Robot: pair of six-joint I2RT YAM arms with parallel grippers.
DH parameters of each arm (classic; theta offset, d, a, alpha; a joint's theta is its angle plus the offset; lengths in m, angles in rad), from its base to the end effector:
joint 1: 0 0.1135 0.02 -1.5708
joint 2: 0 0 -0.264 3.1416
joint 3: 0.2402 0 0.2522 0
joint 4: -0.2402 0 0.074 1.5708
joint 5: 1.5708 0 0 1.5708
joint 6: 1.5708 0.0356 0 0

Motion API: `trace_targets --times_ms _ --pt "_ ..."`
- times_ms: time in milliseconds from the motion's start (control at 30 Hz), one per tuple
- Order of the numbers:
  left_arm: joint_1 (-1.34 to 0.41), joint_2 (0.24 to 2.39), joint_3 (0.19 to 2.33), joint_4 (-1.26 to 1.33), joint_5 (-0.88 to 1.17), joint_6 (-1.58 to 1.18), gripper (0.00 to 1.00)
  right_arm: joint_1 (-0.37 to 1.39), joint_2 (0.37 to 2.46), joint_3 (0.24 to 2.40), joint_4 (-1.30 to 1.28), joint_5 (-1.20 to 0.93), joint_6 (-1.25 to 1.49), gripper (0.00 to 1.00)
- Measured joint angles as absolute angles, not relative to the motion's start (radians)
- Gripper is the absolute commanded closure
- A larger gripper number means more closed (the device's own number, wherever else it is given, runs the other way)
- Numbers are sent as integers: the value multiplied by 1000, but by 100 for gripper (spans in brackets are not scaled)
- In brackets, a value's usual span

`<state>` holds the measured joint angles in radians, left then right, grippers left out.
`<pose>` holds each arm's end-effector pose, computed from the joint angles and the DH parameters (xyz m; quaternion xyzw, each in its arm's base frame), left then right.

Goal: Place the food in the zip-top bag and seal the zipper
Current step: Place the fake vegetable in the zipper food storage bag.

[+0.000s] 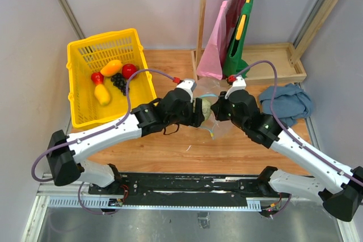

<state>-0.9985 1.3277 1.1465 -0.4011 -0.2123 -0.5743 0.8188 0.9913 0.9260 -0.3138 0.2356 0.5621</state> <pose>0.1683 -0.2474 0.3248 0.1352 0.8663 -0.2680 0.3992 0.1596 0.1584 0.3381 -0.0398 0.8236 0.2800 0.4916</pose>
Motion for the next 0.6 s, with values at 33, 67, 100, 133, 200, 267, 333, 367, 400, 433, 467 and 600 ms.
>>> trace_targets --times_ms 33,67,100,133,200,267,333,367,400,433,467,600 --pt "-1004 1342 1150 -403 -212 -571 31 814 991 926 -314 235 562 100" --pt "-1012 1360 1153 -408 -212 -566 31 809 991 926 -313 235 562 99" --pt "-1017 1374 1154 -412 -213 -562 30 808 991 926 -312 234 562 100" --pt "-1022 1386 1154 -417 -212 -557 30 808 991 926 -311 231 562 99" --pt "-1031 1398 1154 -424 -210 -542 28 805 991 926 -311 217 564 99" --pt "-1033 1398 1158 -434 -208 -520 24 799 991 926 -311 201 568 99" --pt "-1035 1400 1178 -456 -210 -503 20 793 991 926 -311 189 569 99" --pt "-1036 1400 1187 -462 -215 -497 18 788 991 926 -312 185 570 99" --pt "-1037 1394 1190 -464 -225 -496 18 783 991 926 -312 183 570 99" --pt "-1038 1385 1190 -466 -231 -497 18 779 991 926 -312 182 572 99" --pt "-1038 1370 1186 -465 -238 -498 17 774 991 926 -313 180 573 99" --pt "-1038 1259 1177 -466 -264 -506 16 756 991 926 -316 164 583 99"
